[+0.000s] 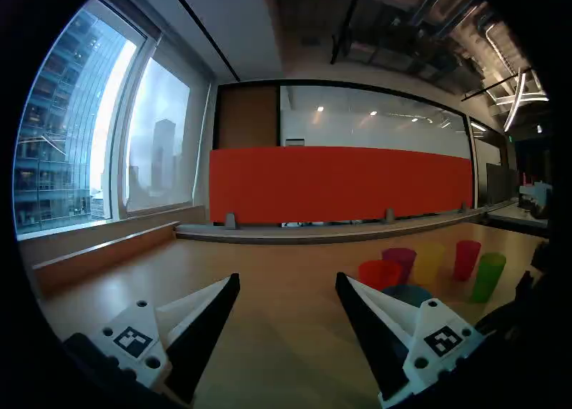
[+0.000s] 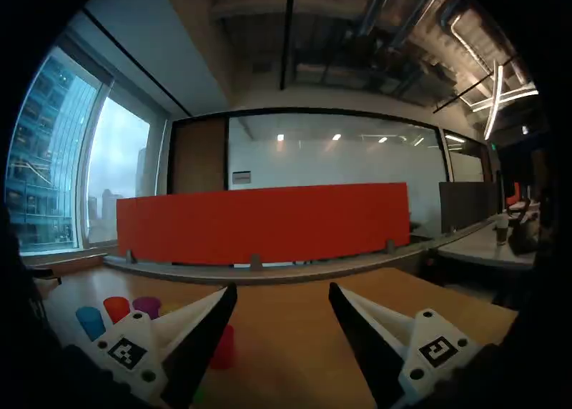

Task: Pour water

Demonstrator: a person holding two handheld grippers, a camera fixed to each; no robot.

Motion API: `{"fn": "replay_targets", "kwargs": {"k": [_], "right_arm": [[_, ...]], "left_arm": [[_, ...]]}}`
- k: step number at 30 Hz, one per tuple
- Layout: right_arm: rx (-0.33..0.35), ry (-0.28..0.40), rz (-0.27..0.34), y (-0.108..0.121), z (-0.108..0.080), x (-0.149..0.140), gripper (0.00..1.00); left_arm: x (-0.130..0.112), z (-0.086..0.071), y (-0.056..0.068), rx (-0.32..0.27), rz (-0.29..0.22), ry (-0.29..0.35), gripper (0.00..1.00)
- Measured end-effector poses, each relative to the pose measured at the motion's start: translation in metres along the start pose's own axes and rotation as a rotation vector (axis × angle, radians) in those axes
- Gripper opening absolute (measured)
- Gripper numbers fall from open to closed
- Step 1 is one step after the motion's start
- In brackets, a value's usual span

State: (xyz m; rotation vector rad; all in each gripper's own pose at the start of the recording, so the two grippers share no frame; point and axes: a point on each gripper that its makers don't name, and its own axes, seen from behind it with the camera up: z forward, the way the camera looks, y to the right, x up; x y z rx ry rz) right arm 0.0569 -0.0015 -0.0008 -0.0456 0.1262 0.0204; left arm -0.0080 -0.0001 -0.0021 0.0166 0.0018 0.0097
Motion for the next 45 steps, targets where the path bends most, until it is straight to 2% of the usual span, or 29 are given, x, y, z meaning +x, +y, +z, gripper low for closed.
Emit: {"fn": "replay_targets", "kwargs": {"k": [8, 15, 24, 45], "right_arm": [[-0.012, -0.001, -0.037, 0.005, 0.0, -0.022, 0.99], [-0.006, -0.007, -0.023, 0.01, -0.001, -0.033, 0.99], [-0.007, -0.04, -0.036, 0.015, 0.002, -0.053, 0.99], [0.005, -0.077, -0.048, 0.012, 0.002, -0.067, 0.99]], "left_arm": [[0.0, 0.0, 0.0, 0.0, 0.0, 0.0, 1.0], [0.0, 0.0, -0.001, 0.0, 0.0, 0.0, 1.0], [0.0, 0.001, -0.001, 0.0, 0.0, 0.0, 1.0], [0.0, 0.0, -0.001, 0.0, 0.0, 0.0, 1.0]]}}
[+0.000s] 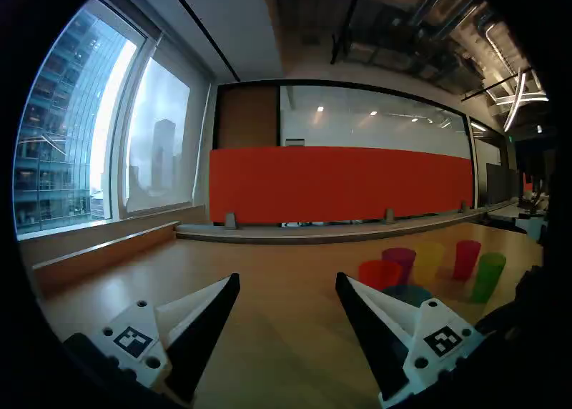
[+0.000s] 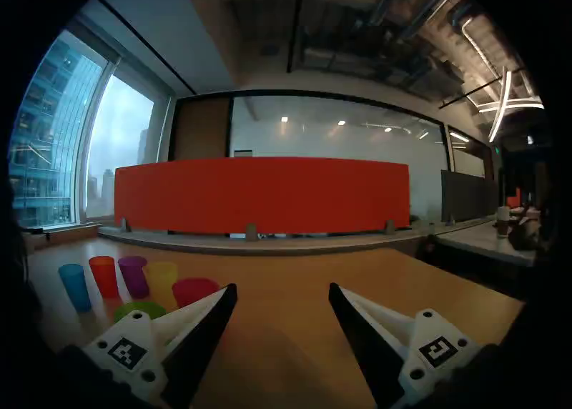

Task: Pour water

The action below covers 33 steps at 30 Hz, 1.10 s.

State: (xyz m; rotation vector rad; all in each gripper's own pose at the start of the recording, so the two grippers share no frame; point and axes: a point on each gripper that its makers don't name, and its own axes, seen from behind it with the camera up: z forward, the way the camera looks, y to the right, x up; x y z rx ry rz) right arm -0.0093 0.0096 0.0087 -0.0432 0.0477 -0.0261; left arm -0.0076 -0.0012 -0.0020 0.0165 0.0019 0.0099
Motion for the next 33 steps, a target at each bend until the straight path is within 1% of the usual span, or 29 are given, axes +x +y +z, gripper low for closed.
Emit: {"fn": "replay_targets", "kwargs": {"k": [33], "right_arm": [[0.004, -0.005, 0.0, -0.0018, -0.002, -0.0006, 0.99]], "left_arm": [[-0.0005, 0.0006, 0.0005, 0.0, 0.0, 0.0, 1.0]]}}
